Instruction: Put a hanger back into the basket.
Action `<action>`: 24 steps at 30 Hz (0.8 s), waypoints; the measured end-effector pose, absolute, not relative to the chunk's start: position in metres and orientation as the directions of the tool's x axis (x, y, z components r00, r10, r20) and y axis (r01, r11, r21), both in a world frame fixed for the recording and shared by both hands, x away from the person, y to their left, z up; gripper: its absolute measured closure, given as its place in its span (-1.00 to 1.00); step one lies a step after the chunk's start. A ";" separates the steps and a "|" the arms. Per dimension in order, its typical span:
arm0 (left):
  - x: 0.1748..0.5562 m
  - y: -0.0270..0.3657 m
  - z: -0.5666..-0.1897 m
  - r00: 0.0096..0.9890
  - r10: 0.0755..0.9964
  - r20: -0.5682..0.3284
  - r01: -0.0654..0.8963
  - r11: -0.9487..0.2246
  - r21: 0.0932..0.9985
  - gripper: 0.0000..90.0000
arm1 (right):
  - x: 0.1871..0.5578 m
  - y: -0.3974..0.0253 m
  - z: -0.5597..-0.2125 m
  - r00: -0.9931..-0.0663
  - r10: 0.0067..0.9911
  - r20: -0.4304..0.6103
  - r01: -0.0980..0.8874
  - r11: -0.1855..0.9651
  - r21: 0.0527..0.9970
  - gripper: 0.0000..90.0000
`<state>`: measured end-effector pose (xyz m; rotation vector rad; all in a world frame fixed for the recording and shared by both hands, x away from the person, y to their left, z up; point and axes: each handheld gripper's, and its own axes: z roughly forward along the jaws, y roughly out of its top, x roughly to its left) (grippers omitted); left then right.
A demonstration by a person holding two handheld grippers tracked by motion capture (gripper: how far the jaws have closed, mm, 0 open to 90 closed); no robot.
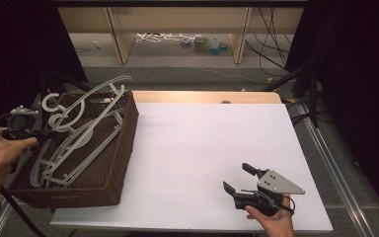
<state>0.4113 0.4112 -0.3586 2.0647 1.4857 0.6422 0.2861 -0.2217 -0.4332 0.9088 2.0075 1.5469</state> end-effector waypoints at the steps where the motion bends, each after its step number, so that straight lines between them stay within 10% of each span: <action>1: 0.411 0.412 -0.359 0.287 0.954 0.091 0.713 -0.276 0.645 0.81 | 0.286 -0.222 -0.433 -0.684 0.728 0.045 0.231 0.158 0.960 -0.64; 24: 0.404 0.415 -0.370 0.266 0.944 0.195 0.732 -0.329 0.597 0.81 | 0.286 -0.224 -0.432 -0.677 0.736 0.032 0.235 0.175 0.956 -0.64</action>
